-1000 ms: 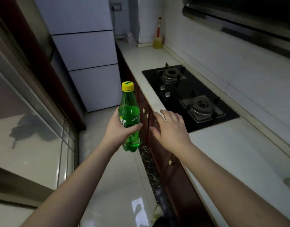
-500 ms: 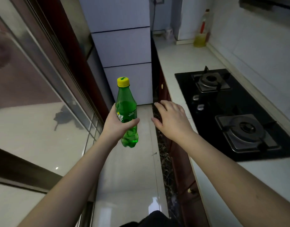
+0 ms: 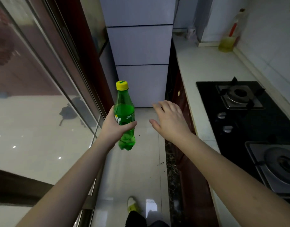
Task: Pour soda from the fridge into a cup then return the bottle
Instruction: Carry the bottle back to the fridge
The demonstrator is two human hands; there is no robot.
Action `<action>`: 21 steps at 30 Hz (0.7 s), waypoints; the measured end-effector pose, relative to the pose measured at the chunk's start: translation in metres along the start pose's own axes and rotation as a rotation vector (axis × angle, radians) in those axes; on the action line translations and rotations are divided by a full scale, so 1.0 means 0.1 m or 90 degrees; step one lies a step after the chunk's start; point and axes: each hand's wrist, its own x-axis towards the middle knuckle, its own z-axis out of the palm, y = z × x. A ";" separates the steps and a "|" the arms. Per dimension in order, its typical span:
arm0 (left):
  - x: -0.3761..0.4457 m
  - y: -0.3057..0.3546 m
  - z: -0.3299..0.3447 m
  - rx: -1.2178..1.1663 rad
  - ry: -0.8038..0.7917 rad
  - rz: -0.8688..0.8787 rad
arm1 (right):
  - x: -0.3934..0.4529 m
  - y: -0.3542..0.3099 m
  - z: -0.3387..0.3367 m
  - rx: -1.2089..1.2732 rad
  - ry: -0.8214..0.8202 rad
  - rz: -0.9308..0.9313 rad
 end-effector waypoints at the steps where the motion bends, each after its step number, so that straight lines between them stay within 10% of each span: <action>1: 0.13 0.00 -0.06 -0.004 -0.003 0.003 | 0.15 -0.04 0.05 0.000 -0.001 -0.003; 21: 2.71 0.17 -0.62 -0.010 0.058 0.029 | 2.76 -0.05 0.61 0.007 0.016 -0.028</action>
